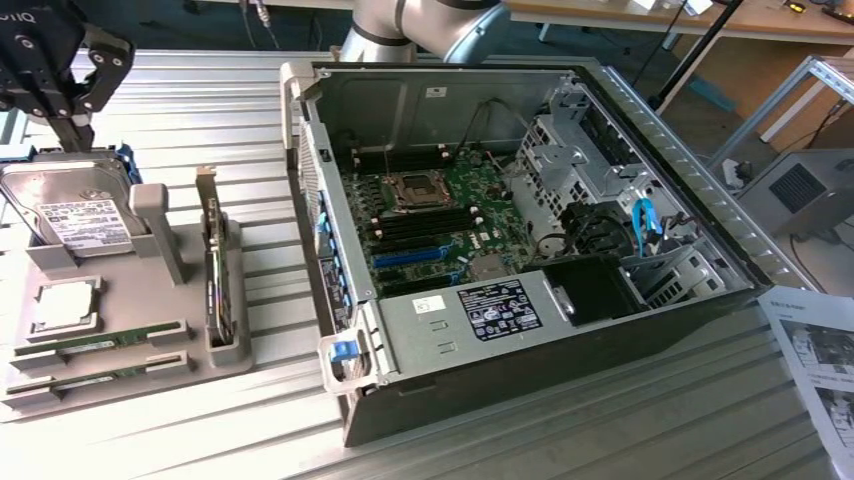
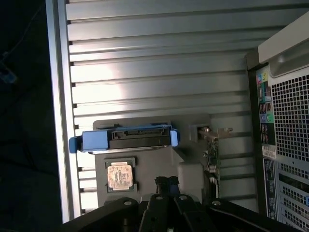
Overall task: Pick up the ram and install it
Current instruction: 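Reach for the ram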
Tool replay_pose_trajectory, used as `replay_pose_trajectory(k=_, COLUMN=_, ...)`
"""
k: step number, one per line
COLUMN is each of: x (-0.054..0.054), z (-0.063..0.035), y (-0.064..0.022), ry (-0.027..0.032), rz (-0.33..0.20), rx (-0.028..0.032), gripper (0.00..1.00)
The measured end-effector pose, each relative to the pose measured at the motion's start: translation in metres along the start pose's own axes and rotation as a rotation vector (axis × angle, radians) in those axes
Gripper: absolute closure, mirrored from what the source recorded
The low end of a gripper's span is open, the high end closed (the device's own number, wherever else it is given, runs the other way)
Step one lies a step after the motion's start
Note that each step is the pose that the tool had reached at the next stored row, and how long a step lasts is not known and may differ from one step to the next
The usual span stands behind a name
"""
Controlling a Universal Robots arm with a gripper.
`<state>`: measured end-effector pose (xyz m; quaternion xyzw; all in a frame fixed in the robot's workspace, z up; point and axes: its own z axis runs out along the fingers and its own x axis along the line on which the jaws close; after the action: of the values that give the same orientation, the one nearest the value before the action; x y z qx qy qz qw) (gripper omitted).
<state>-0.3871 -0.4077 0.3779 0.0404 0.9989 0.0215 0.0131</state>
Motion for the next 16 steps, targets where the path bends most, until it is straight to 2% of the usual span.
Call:
replay_pose_trajectory(k=9, x=-0.002, z=-0.0008, y=-0.0191, ry=0.0, rz=0.0, rx=0.0006, gripper=0.89)
replay_pose_trajectory(k=16, x=-0.002, z=-0.0013, y=-0.0303, ry=-0.0001, rz=0.0, rx=0.0008, gripper=0.89)
